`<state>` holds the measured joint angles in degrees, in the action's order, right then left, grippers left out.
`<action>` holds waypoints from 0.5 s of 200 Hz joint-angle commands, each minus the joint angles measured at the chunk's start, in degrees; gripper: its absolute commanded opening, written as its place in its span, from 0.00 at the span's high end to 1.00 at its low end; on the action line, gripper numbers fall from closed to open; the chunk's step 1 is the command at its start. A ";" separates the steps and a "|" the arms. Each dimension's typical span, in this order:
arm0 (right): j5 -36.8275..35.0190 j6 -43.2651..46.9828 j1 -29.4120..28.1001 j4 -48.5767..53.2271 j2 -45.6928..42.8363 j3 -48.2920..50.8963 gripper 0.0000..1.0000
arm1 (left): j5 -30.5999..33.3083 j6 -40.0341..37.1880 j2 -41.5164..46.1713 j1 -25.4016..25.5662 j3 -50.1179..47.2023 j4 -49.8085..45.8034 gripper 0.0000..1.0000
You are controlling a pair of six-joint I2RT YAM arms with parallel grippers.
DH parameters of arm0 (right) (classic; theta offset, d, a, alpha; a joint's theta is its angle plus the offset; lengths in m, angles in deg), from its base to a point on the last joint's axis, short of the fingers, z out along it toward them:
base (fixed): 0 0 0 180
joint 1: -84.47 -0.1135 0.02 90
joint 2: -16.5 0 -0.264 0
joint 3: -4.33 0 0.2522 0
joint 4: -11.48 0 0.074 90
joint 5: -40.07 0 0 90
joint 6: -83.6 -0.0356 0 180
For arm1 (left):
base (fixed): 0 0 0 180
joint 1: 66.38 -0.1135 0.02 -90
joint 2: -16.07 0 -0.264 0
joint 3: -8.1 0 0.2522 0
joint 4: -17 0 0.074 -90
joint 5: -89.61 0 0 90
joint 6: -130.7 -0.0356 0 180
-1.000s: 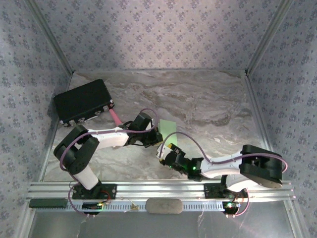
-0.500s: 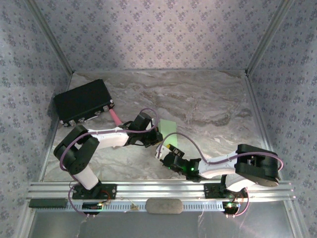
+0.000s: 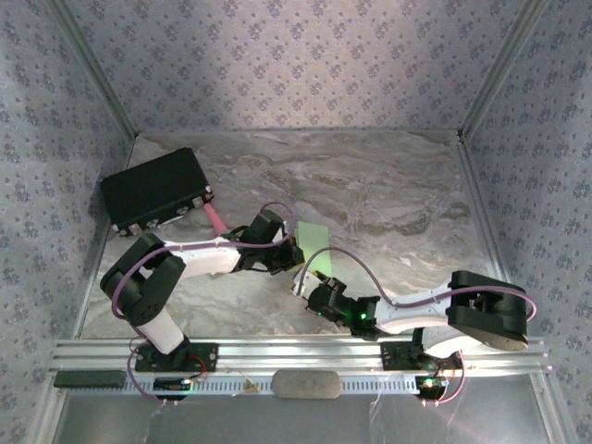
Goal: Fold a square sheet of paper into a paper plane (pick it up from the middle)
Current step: Third fold the triangle at the center of the table.
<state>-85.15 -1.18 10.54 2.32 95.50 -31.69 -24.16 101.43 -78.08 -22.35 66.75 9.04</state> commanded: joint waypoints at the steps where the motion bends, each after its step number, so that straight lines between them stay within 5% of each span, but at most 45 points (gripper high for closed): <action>1: -1.43 -0.81 -0.42 0.26 -0.96 0.46 0.74 | 0.62 -0.61 0.76 0.49 0.82 -0.99 1.00; 100: -2.60 -1.79 -0.12 0.01 -2.21 0.82 0.89 | 1.10 -1.05 0.90 0.60 1.01 -2.01 1.00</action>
<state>-86.25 -1.86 10.56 2.30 94.65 -31.65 -23.55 101.38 -78.08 -22.11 66.75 8.54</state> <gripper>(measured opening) 0.130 0.044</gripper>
